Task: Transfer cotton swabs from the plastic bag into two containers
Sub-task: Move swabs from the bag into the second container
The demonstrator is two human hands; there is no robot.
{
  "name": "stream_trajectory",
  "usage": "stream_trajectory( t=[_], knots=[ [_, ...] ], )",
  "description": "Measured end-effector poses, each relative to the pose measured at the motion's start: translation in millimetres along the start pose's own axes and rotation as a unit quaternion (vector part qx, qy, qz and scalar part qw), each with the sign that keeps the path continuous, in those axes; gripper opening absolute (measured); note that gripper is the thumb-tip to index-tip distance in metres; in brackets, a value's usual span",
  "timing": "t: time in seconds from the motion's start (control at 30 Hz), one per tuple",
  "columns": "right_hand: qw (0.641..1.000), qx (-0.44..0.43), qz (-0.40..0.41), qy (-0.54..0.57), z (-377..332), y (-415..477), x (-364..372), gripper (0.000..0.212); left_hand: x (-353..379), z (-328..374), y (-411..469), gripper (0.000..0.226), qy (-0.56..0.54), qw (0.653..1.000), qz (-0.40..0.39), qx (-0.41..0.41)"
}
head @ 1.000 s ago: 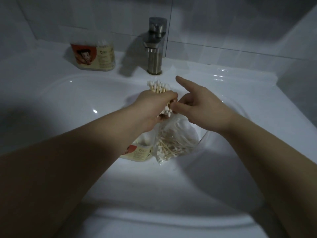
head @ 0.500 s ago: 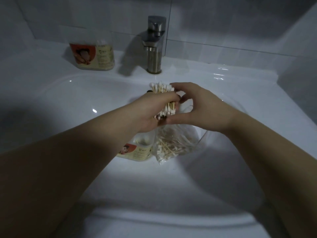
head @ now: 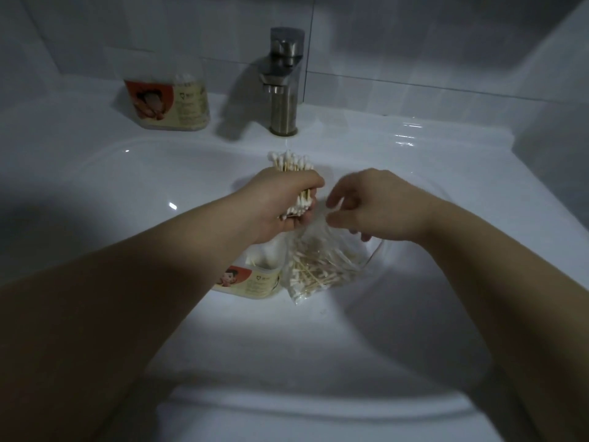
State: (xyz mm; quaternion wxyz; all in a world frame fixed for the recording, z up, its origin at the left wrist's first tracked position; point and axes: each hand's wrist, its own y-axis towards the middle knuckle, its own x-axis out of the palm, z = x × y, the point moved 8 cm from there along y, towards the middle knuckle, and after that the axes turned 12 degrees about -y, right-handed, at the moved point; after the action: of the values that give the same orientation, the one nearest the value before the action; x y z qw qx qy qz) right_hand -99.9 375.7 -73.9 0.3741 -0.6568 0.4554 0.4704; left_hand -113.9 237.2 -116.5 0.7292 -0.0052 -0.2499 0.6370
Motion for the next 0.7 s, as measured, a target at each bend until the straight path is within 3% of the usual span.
stream_trajectory(
  t=[0.03,0.17,0.37,0.7],
  knots=[
    [0.999,0.012,-0.03,-0.018,4,0,7,0.005,-1,1,1,0.01,0.002,1.0,0.002,0.005],
    [0.987,0.018,-0.122,-0.107,9,0,36,0.034,2,-2,2,0.012,0.028,0.999,-0.01,0.011],
    [0.967,-0.058,-0.137,-0.209,-10,8,62,0.032,2,-3,3,0.011,0.049,0.998,-0.026,0.013],
    [0.949,-0.077,-0.133,-0.274,-16,6,69,0.029,6,-7,2,0.013,0.076,0.997,-0.033,0.008]
  ],
)
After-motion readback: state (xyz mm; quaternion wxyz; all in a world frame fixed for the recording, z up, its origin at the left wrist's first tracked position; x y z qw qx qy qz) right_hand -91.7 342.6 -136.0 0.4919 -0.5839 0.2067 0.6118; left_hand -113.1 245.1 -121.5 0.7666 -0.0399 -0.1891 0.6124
